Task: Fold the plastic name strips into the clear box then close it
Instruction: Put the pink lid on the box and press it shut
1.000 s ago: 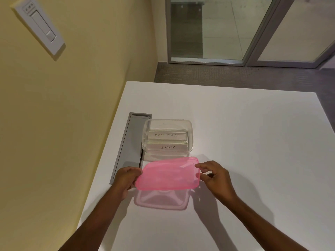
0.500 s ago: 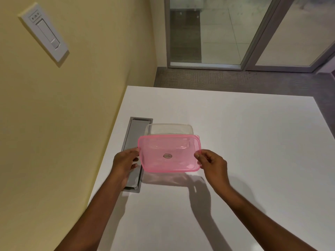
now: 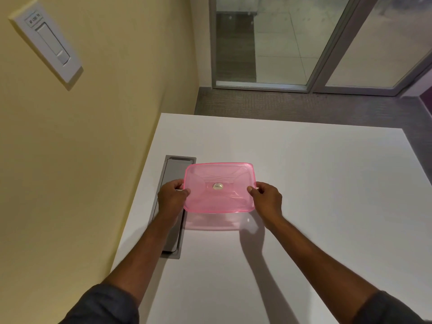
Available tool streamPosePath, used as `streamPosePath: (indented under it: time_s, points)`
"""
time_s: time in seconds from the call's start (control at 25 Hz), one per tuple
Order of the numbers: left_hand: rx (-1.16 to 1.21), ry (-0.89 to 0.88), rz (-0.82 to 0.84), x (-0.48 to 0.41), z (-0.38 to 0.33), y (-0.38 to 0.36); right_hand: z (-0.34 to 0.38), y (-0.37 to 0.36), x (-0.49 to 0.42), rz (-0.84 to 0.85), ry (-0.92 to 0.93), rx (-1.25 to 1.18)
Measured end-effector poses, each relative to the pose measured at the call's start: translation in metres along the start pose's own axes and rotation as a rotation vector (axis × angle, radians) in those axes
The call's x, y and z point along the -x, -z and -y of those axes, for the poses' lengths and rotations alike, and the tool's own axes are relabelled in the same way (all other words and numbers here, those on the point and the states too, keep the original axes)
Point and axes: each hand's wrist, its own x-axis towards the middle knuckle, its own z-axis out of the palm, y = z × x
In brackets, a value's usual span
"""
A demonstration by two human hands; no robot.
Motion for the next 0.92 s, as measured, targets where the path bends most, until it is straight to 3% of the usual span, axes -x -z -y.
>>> streamPosePath:
  time_s: [0.48, 0.76, 0.92]
  points:
    - [-0.049, -0.034, -0.028, -0.030, 0.021, -0.022, -0.013, -0.020, -0.021, 0.001, -0.025, 0.137]
    - [-0.234, -0.190, -0.007, -0.065, 0.012, -0.046, -0.014, -0.014, -0.028, -0.006, -0.111, 0.062]
    - [-0.357, -0.216, -0.100, -0.071, 0.016, -0.059, -0.017, -0.015, -0.031, 0.006, -0.162, 0.034]
